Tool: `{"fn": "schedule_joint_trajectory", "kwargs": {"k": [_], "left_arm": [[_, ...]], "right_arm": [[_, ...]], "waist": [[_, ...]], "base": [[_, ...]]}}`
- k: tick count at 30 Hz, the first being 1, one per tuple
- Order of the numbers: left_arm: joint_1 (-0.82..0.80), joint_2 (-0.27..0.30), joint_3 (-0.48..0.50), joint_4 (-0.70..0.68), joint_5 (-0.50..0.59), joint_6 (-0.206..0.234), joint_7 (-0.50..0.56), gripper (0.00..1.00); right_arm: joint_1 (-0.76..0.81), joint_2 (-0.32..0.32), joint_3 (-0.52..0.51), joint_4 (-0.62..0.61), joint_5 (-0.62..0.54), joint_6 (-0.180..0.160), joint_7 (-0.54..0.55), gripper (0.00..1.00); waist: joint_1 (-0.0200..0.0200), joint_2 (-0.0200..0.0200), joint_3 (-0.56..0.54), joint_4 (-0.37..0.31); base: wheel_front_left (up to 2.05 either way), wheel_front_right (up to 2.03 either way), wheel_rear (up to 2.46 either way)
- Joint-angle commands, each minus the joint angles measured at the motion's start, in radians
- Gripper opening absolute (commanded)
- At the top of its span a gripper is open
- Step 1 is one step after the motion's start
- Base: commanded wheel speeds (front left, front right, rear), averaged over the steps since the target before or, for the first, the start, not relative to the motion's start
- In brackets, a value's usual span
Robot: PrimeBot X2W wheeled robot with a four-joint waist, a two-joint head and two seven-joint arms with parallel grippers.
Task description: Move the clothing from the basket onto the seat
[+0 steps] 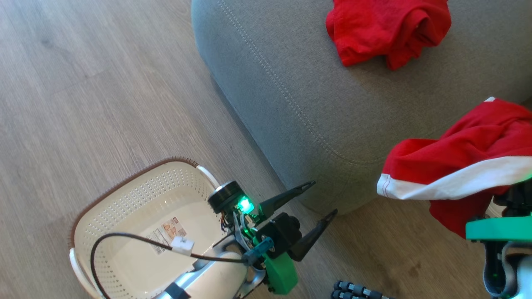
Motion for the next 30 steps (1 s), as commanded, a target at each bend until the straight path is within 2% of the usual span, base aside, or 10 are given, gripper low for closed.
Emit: {"fn": "schedule_joint_trajectory", "kwargs": {"k": [1,7,13,19,23,30], "left_arm": [[-0.048,-0.010,0.018,-0.023,-0.012,-0.003,-0.005,1.00],[-0.053,-0.012,0.017,-0.019,-0.016,-0.006,-0.005,1.00],[-0.044,-0.014,0.044,-0.047,-0.023,0.013,-0.005,1.00],[-0.043,-0.014,0.065,-0.044,-0.012,0.039,-0.005,1.00],[-0.046,-0.014,0.066,-0.041,-0.004,0.038,-0.005,1.00],[-0.062,0.007,0.061,-0.035,0.012,0.029,-0.005,1.00]], "right_arm": [[-0.009,-0.007,0.013,-0.040,0.000,0.007,-0.002,0.00],[-0.009,-0.002,0.000,-0.045,-0.003,0.007,-0.002,0.00],[-0.030,-0.013,-0.003,-0.054,-0.009,0.007,-0.002,0.00],[-0.087,-0.061,-0.007,-0.073,-0.010,0.007,-0.002,0.00],[-0.143,-0.090,-0.015,-0.081,-0.005,0.007,-0.002,0.00],[-0.314,-0.188,0.010,-0.080,0.015,0.007,-0.002,0.00]], "waist": [[0.0000,0.0000,0.000,-0.001],[0.0000,0.0000,-0.006,-0.001],[0.0000,0.0000,-0.005,0.002],[0.0000,0.0000,0.013,0.003],[0.0000,0.0000,0.031,0.003],[0.0000,0.0000,0.103,0.000]], "base": [[0.00,0.00,0.00],[0.00,0.00,0.00],[0.00,0.00,0.00],[0.00,0.00,0.00],[0.00,0.00,0.00],[0.00,0.00,0.00]]}}
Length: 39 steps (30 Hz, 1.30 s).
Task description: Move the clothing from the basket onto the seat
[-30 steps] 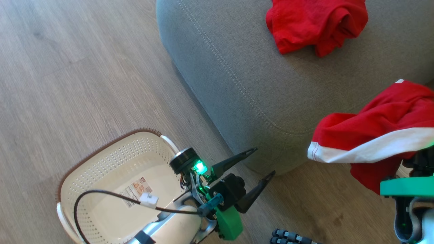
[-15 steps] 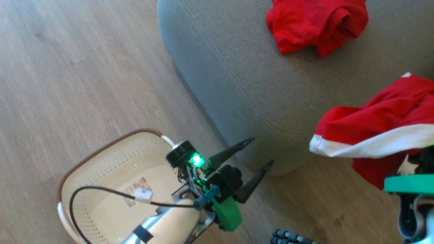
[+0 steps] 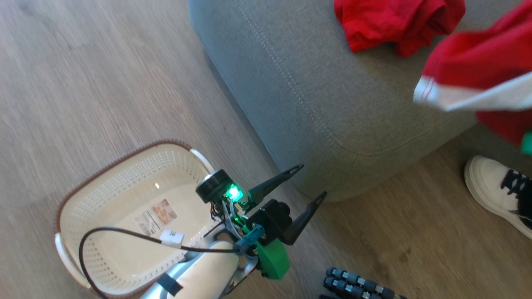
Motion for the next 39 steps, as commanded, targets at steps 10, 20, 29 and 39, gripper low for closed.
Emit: {"fn": "schedule_joint_trajectory", "kwargs": {"k": [10,20,29,39], "left_arm": [[-0.080,0.050,-0.013,-0.020,0.030,-0.016,-0.005,1.00],[-0.130,0.085,-0.038,-0.017,0.039,-0.010,-0.005,1.00],[-0.181,0.069,-0.073,-0.016,0.036,-0.004,-0.005,1.00],[-0.225,0.074,-0.097,-0.012,0.031,0.009,-0.005,1.00]], "right_arm": [[-0.360,-0.173,0.047,0.093,0.121,0.007,-0.002,0.00],[-0.666,-0.271,0.109,0.377,0.174,0.007,-0.002,0.00],[-0.855,-0.334,0.106,0.771,0.272,0.007,-0.002,0.00],[-0.959,-0.365,0.180,1.020,0.302,0.007,-0.002,0.00]], "waist": [[0.0000,0.0000,0.168,-0.001],[0.0000,0.0000,0.288,0.029],[0.0000,0.0000,0.355,0.092],[0.0000,0.0000,0.419,0.136]], "base": [[0.00,0.00,0.00],[0.00,0.00,0.00],[0.00,0.00,0.00],[0.00,0.00,0.00]]}}
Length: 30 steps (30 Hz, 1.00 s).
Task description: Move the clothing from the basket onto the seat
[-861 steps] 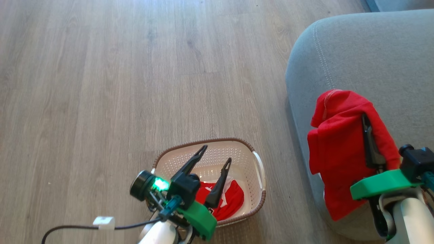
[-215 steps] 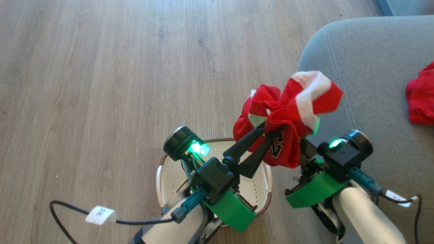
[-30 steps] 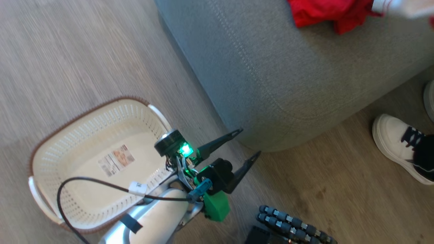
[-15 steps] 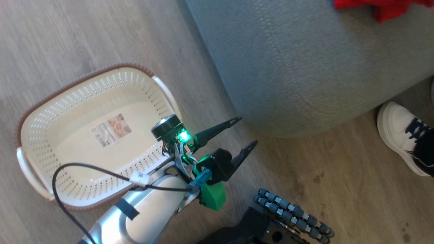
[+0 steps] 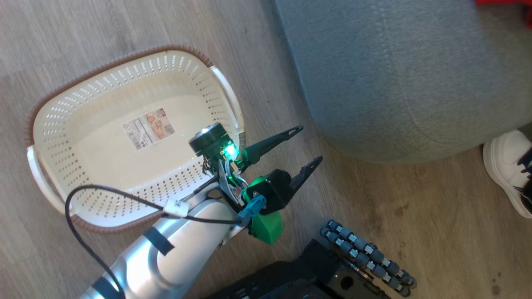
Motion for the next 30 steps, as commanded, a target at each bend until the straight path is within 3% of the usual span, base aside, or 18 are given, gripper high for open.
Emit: {"fn": "schedule_joint_trajectory", "kwargs": {"k": [1,11,25,26,27,28,29,30], "left_arm": [[-0.009,-0.011,0.008,-0.030,-0.004,0.006,-0.005,1.00],[-0.034,-0.014,-0.006,-0.031,-0.012,0.019,-0.005,1.00],[-0.046,-0.012,-0.012,-0.029,-0.028,0.031,-0.005,1.00],[-0.047,-0.012,-0.013,-0.028,-0.027,0.031,-0.005,1.00],[-0.048,-0.013,-0.015,-0.027,-0.026,0.032,-0.005,1.00],[-0.048,-0.016,-0.017,-0.027,-0.026,0.033,-0.005,1.00],[-0.048,-0.019,-0.018,-0.028,-0.027,0.034,-0.005,1.00],[-0.048,-0.022,-0.020,-0.030,-0.028,0.035,-0.005,1.00]], "right_arm": [[-0.004,-0.037,0.000,-0.013,0.002,0.007,-0.001,0.00],[0.017,-0.020,0.100,0.152,-0.001,0.007,-0.001,0.00],[0.048,0.002,0.251,0.233,0.069,0.007,0.018,0.00],[0.046,0.001,0.252,0.235,0.077,0.007,0.015,0.35],[0.045,0.001,0.256,0.237,0.081,0.007,0.013,0.49],[0.045,0.000,0.262,0.239,0.082,0.007,0.011,0.93],[0.045,0.000,0.269,0.241,0.084,0.007,0.010,1.00],[0.045,-0.002,0.275,0.243,0.086,0.007,0.008,1.00]], "waist": [[-0.0002,0.0001,0.005,0.005],[-0.0002,0.0001,0.021,0.021],[-0.0002,0.0001,0.019,0.022],[-0.0002,0.0001,0.017,0.020],[-0.0002,0.0001,0.013,0.019],[-0.0002,0.0001,0.008,0.019],[-0.0002,0.0001,0.003,0.018],[-0.0002,0.0001,-0.002,0.019]], "base": [[0.00,0.00,0.00],[0.00,0.00,0.00],[0.00,0.00,0.00],[0.00,0.00,0.00],[0.00,0.00,0.00],[0.00,0.00,0.00],[0.00,0.00,0.00],[0.00,0.00,0.00]]}}
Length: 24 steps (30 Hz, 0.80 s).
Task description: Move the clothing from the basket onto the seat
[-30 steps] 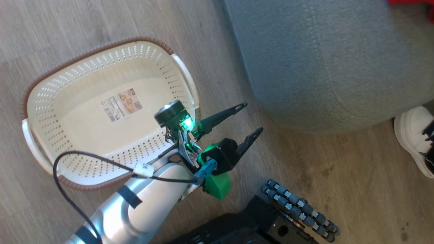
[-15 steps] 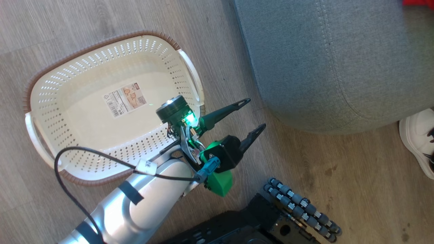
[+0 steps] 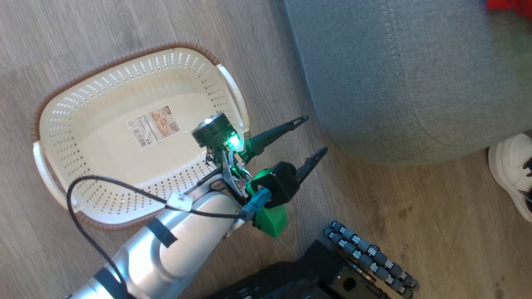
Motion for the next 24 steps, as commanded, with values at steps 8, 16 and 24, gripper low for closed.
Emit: {"fn": "schedule_joint_trajectory", "kwargs": {"k": [8,16,24], "left_arm": [[0.005,-0.037,0.008,-0.038,-0.019,0.015,-0.005,1.00],[0.003,-0.042,0.040,-0.055,-0.025,0.036,-0.005,1.00],[0.048,-0.058,0.063,-0.069,-0.041,0.048,-0.005,1.00]], "right_arm": [[0.039,-0.035,0.070,-0.001,0.026,0.007,0.008,1.00],[0.053,-0.040,0.130,-0.012,0.043,0.007,0.011,1.00],[0.123,-0.055,0.192,-0.066,0.081,0.007,-0.009,1.00]], "waist": [[0.0000,0.0000,-0.064,-0.003],[0.0000,0.0000,-0.127,-0.003],[0.0000,0.0000,-0.237,0.003]], "base": [[0.00,0.00,0.00],[0.00,0.00,0.00],[0.00,0.00,0.00]]}}
